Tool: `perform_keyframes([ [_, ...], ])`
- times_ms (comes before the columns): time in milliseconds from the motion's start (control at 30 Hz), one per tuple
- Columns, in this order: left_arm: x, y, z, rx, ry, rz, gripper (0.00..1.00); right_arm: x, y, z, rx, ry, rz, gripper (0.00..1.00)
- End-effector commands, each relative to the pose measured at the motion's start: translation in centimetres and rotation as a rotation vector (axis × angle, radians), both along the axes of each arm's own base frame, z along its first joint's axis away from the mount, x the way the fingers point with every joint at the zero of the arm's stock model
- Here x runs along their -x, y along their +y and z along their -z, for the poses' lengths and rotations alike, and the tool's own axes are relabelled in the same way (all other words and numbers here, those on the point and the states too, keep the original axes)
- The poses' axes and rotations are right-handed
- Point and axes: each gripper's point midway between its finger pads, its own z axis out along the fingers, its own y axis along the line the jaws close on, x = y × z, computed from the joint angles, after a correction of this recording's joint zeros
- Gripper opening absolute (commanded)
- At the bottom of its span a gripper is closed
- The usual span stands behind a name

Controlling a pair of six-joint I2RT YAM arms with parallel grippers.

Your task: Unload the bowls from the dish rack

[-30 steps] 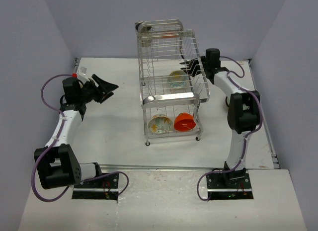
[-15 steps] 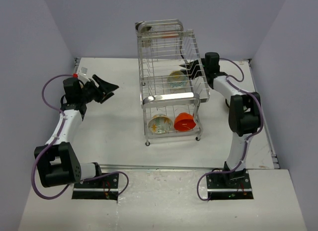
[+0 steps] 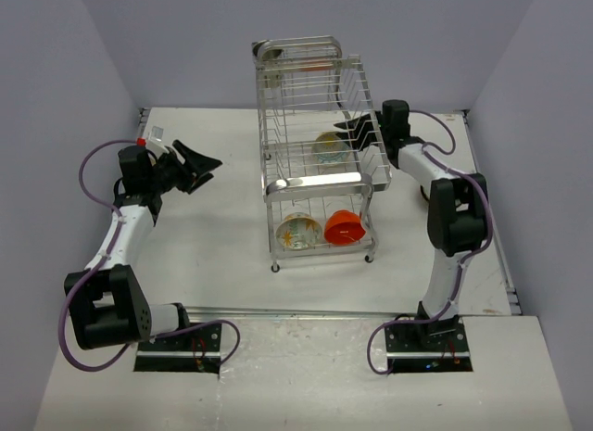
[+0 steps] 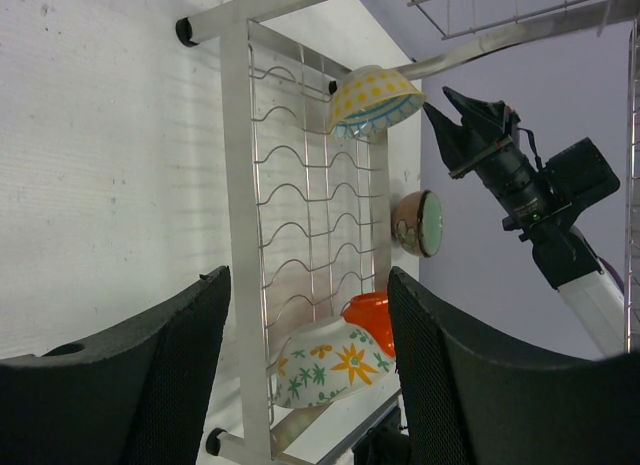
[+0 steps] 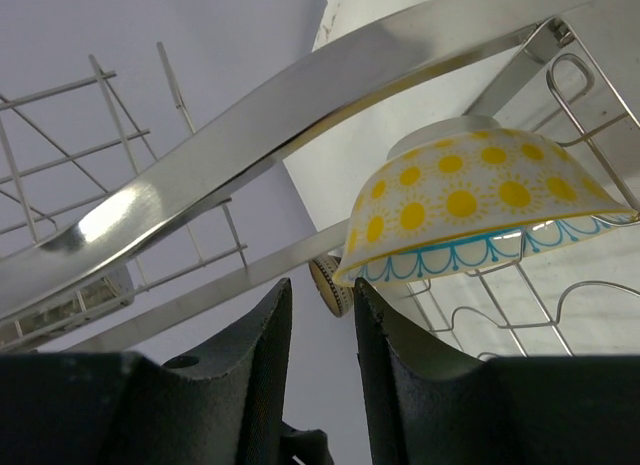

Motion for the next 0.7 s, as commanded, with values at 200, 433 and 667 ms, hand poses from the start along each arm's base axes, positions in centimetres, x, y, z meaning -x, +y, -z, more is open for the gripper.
perform_keyframes([
  [200,-0.2,-0.2,-1.0,0.005,-0.051,0.013,0.65,1.4,0.1,-3.8,0.017,-0.127,-0.022,0.33],
  [433,-0.2,-0.2,-1.2,0.009,-0.054,0.018,0.65,0.9,0.6,-2.7,0.003,-0.093,-0.028,0.33],
  [667,-0.2,-0.2,-1.1,0.005,-0.052,0.015,0.65,-0.2,0.8,-2.6,-0.013,-0.085,-0.019,0.33],
])
